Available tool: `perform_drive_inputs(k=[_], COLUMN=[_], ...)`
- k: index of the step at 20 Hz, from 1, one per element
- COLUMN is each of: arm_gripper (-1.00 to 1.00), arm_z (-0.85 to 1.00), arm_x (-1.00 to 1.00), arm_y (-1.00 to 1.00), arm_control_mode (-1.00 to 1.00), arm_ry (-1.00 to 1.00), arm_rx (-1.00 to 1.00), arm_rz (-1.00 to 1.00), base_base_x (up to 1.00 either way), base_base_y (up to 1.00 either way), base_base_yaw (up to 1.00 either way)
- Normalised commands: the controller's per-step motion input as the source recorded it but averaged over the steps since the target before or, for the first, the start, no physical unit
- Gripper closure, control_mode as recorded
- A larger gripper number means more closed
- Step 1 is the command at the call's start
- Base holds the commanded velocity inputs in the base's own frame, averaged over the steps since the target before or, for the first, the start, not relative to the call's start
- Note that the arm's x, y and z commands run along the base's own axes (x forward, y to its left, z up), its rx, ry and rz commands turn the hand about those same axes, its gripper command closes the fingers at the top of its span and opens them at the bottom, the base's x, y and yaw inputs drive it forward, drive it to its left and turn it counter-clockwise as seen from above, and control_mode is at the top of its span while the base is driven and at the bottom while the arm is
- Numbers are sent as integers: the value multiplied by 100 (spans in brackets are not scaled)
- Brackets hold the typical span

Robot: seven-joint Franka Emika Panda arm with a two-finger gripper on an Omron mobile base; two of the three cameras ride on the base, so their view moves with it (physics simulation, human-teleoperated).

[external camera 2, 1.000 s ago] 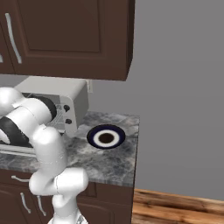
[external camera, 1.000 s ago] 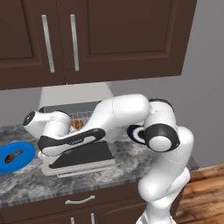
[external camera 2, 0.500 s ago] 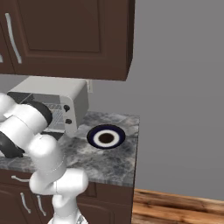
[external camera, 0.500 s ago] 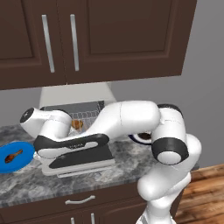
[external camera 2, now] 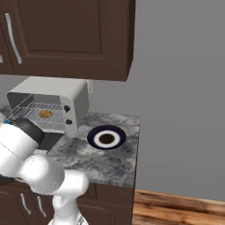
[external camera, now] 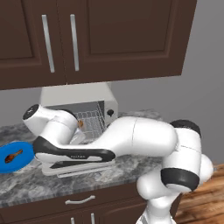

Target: Open the toaster oven door. Place the bread on the bottom rack in the toaster oven and place the chicken drumstick on the top rack.

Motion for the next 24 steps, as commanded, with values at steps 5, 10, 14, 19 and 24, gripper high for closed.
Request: perform_drive_inputs(k=[5, 10, 14, 19, 24], arm_gripper=[-100, -100, -100, -100, -100], arm_z=[16, 11, 5, 1, 0], arm_x=[-41, -17, -4, -1, 2], arm_y=[-48, -56, -61, -49, -34], arm_control_mode=[-100, -100, -100, -100, -100], arm_ry=[-2, 0, 1, 2, 6], arm_rx=[15, 15, 13, 8, 2], arm_rz=[2, 5, 8, 10, 6], base_base_x=[0, 0, 0, 0, 0], base_base_y=[0, 0, 0, 0, 0], base_base_yaw=[0, 0, 0, 0, 0])
